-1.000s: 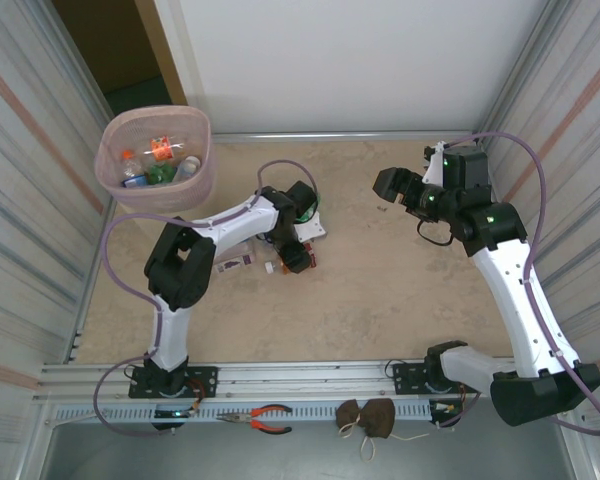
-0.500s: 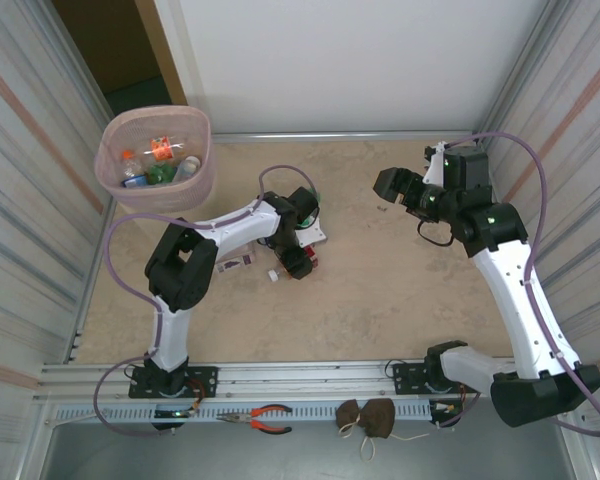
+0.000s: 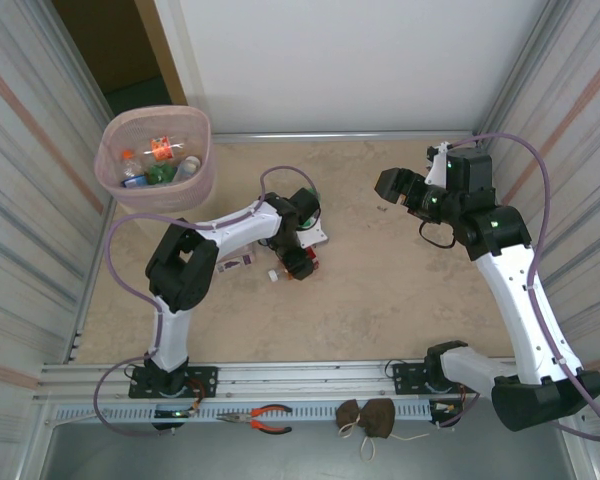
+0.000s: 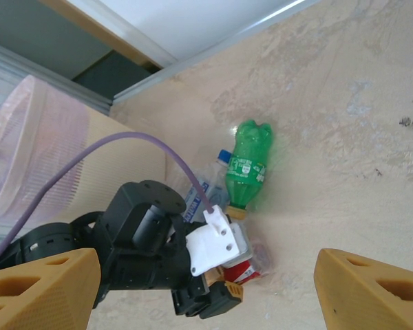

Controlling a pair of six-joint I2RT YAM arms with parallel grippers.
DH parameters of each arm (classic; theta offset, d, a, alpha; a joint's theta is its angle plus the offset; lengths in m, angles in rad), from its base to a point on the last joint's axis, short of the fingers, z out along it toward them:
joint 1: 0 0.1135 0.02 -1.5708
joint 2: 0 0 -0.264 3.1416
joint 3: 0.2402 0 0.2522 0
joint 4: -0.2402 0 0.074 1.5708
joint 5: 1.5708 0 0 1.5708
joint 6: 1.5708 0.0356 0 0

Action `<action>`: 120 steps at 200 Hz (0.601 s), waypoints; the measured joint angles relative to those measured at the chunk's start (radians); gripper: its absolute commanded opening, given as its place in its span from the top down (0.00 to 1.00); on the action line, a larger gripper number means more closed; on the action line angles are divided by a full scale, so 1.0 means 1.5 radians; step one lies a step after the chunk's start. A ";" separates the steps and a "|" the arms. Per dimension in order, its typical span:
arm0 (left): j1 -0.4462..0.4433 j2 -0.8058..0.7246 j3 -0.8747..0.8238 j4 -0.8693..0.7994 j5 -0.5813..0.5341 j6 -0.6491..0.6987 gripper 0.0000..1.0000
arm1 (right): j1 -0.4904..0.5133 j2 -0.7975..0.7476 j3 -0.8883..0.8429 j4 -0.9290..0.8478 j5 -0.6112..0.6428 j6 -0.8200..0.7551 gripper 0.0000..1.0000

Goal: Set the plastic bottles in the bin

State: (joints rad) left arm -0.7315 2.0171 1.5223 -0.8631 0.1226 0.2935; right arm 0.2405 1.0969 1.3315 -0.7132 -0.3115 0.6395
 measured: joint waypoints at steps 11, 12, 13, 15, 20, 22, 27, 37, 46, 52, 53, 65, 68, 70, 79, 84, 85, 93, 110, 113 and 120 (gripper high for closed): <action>0.000 0.000 0.000 0.000 0.000 -0.002 0.30 | 0.000 0.000 0.000 0.000 0.000 0.000 0.20; 0.000 0.000 0.000 0.000 0.000 -0.002 0.30 | 0.000 0.000 0.000 0.000 0.000 0.000 0.20; 0.000 0.000 0.000 0.000 0.000 -0.002 0.30 | 0.000 0.000 0.000 0.000 0.000 0.000 0.20; 0.000 0.000 0.000 0.000 0.000 -0.002 0.29 | 0.000 0.000 0.000 0.000 0.000 0.000 0.20; -0.001 0.000 0.000 0.000 0.000 -0.003 0.29 | 0.000 0.000 0.000 0.000 0.000 0.000 0.20; -0.001 0.000 0.000 0.000 0.000 -0.002 0.28 | 0.000 0.000 0.000 0.000 0.000 0.000 0.20; -0.001 0.001 0.000 0.000 0.000 -0.004 0.28 | 0.000 0.000 0.000 0.000 0.000 0.000 0.20; -0.002 0.001 0.000 0.000 0.000 -0.004 0.28 | 0.000 0.000 0.000 0.000 0.000 0.000 0.20; -0.002 0.002 0.000 0.000 -0.001 -0.004 0.28 | 0.000 0.000 0.000 0.000 0.000 0.000 0.20; -0.002 0.002 0.000 0.000 -0.001 -0.004 0.28 | 0.000 0.000 0.000 0.000 0.000 0.000 0.20; -0.002 0.002 0.000 0.000 -0.001 -0.004 0.28 | 0.000 0.000 0.000 0.000 0.000 0.000 0.20; -0.002 0.003 0.000 0.000 -0.001 -0.005 0.29 | 0.000 0.000 0.000 0.000 0.000 0.000 0.20; -0.002 0.004 0.000 0.000 -0.001 -0.005 0.30 | 0.000 0.000 0.000 0.000 0.000 0.000 0.20; -0.002 0.005 0.000 0.000 -0.001 -0.005 0.30 | 0.000 0.000 0.000 0.000 0.000 0.000 0.20; -0.002 0.006 0.000 0.000 -0.001 -0.005 0.32 | 0.000 0.000 0.000 0.000 0.000 0.000 0.20; -0.002 0.007 0.000 0.000 -0.001 -0.004 0.32 | 0.000 0.000 0.000 0.000 0.000 0.000 0.20; -0.002 0.007 0.000 0.000 -0.001 -0.005 0.32 | 0.000 0.000 0.000 0.000 0.000 0.000 0.20; -0.002 0.009 0.000 0.000 -0.001 -0.005 0.32 | 0.000 0.000 0.000 0.000 0.000 0.000 0.20; -0.002 0.011 0.000 0.000 -0.002 -0.005 0.32 | 0.000 -0.001 -0.001 0.000 0.000 0.000 0.20; -0.002 0.012 0.000 0.000 -0.002 -0.005 0.33 | 0.000 -0.001 -0.001 0.000 0.000 0.000 0.20; -0.002 0.012 0.000 0.000 -0.003 -0.005 0.34 | 0.000 -0.002 -0.001 0.000 0.000 0.000 0.20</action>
State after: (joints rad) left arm -0.7349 2.0350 1.5223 -0.8631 0.1188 0.2863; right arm 0.2405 1.0943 1.3296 -0.7132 -0.3111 0.6392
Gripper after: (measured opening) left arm 0.679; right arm 0.803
